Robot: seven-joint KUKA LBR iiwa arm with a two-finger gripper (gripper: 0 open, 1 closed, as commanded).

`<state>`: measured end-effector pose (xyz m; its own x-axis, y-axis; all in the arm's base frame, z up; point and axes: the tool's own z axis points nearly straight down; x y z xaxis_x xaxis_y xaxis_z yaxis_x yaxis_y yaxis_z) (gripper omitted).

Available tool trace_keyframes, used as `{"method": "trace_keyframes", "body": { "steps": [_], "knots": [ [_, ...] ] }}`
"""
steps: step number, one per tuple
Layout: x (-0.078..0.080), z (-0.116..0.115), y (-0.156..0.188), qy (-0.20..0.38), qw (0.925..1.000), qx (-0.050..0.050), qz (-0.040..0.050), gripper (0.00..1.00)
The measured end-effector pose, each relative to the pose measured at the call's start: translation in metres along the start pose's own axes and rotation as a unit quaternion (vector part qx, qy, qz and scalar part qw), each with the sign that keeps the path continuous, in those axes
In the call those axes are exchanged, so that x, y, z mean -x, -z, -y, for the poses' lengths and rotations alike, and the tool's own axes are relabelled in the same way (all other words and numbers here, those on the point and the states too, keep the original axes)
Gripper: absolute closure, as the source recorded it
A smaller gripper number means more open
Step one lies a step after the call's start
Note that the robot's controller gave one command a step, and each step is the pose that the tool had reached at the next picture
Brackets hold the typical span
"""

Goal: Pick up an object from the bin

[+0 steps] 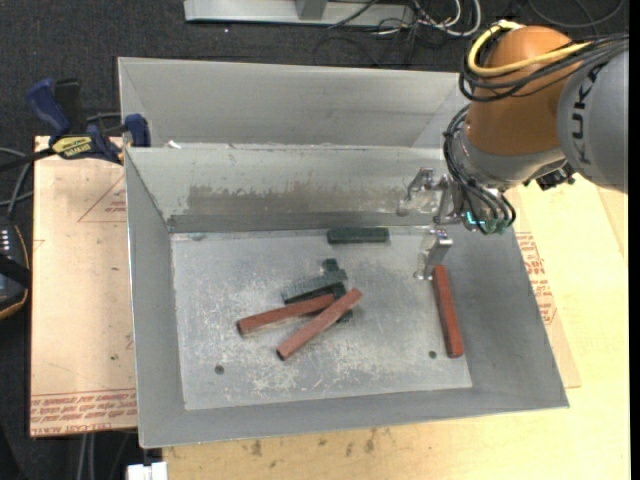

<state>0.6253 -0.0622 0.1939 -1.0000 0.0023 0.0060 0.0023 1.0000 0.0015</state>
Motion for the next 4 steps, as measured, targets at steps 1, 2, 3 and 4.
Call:
{"method": "trace_keyframes", "body": {
  "steps": [1,2,3,4],
  "knots": [
    [0.002,0.0,0.005,0.001,1.0,0.0,0.004,0.0],
    [-0.01,-0.046,-0.008,0.016,0.9999,-0.001,0.0043,0.0],
    [-0.004,-0.061,-0.062,0.032,0.9995,0.001,0.0073,0.0],
    [-0.009,-0.107,-0.105,0.11,0.9938,0.001,0.0133,1.0]
  ]
}}
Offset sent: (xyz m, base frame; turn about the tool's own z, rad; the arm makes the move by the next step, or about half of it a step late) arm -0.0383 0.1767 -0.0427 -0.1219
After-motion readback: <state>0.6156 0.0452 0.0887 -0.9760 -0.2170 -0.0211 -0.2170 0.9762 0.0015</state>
